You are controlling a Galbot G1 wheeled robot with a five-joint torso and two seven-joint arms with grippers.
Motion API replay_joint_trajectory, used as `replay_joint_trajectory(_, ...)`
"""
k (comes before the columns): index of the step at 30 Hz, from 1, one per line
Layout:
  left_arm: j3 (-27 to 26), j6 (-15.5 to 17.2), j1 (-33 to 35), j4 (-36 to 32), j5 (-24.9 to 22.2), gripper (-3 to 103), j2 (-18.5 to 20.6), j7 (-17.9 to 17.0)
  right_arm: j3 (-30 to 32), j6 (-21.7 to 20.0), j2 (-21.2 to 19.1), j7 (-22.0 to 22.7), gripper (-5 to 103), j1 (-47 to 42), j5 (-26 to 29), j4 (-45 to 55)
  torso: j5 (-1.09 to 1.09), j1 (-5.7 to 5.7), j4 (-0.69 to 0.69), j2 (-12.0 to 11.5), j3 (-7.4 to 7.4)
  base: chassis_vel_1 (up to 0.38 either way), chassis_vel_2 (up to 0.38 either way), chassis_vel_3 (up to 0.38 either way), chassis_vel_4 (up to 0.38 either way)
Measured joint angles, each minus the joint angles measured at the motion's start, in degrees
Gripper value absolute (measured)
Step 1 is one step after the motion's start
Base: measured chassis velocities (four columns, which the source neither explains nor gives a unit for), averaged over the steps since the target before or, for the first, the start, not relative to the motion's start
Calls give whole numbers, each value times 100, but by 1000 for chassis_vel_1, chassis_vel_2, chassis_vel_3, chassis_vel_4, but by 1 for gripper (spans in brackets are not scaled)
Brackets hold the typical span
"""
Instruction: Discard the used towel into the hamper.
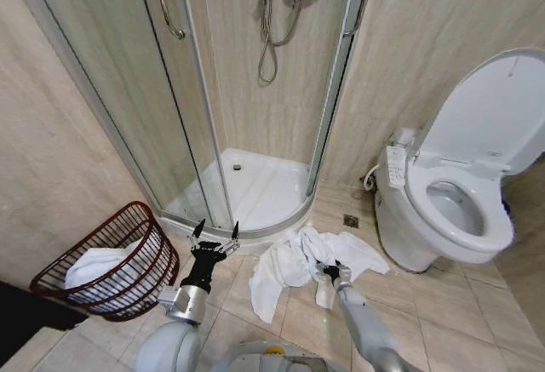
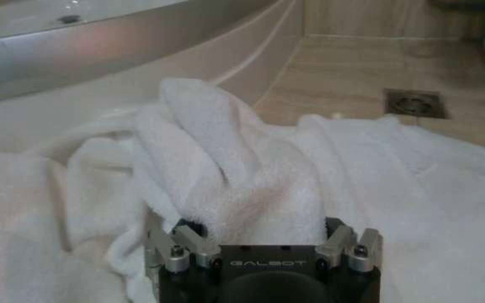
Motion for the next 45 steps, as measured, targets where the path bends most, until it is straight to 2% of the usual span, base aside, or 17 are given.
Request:
replay_joint_trajectory(3,0,0,0,0,0,100,0,0,2,42,35,-178,76,36,-5,-59,0,0,0,1,0,0,0,0,0)
replay_joint_trajectory(5,0,0,0,0,0,100,0,0,4,49,48,-208,72,36,-6,-59,0,0,0,1,0,0,0,0,0)
replay_joint_trajectory(6,0,0,0,0,0,100,0,0,3,54,57,-204,68,32,-6,-58,-1,0,0,1,0,0,0,0,0)
replay_joint_trajectory(7,0,0,0,0,0,100,0,0,3,54,57,-204,68,32,-6,-58,-1,0,0,1,0,0,0,0,0)
replay_joint_trajectory(10,0,0,0,0,0,100,0,0,-12,57,67,-164,52,-39,36,5,0,0,0,1,1,0,0,0,0)
replay_joint_trajectory(11,0,0,0,0,0,100,0,0,-12,57,67,-164,52,-39,36,5,0,0,0,1,1,0,0,0,0)
replay_joint_trajectory(14,0,0,0,0,0,100,0,0,-54,144,3,-142,36,-148,2,30,-1,0,0,2,1,0,0,0,0)
replay_joint_trajectory(16,0,0,0,0,0,100,0,0,-76,188,-11,-133,36,-183,-21,30,-1,0,-1,2,1,0,0,0,0)
replay_joint_trajectory(17,0,0,0,0,0,100,0,0,-83,246,-14,-132,25,-221,-87,24,0,1,-1,2,1,0,0,0,0)
replay_joint_trajectory(19,0,0,0,0,0,100,0,0,-84,289,-11,-121,25,-240,-117,17,0,0,-1,2,1,0,0,0,0)
replay_joint_trajectory(22,0,0,0,0,0,100,0,0,-80,397,-4,-81,13,-275,-140,1,0,0,0,2,1,0,0,0,0)
replay_joint_trajectory(25,0,0,0,1,0,100,0,0,-79,480,-25,-77,9,-298,-153,10,0,0,0,2,1,0,0,0,0)
replay_joint_trajectory(32,0,0,0,0,0,100,0,0,-65,638,-20,60,9,-393,-155,109,0,1,0,2,2,0,0,0,0)
replay_joint_trajectory(40,0,0,0,0,0,100,0,0,-72,910,-9,71,9,-1065,39,1385,0,1,0,2,2,0,0,0,0)
replay_joint_trajectory(45,0,0,0,0,0,100,0,0,26,1095,-103,264,9,-1629,-154,2688,0,1,0,2,2,0,0,0,0)
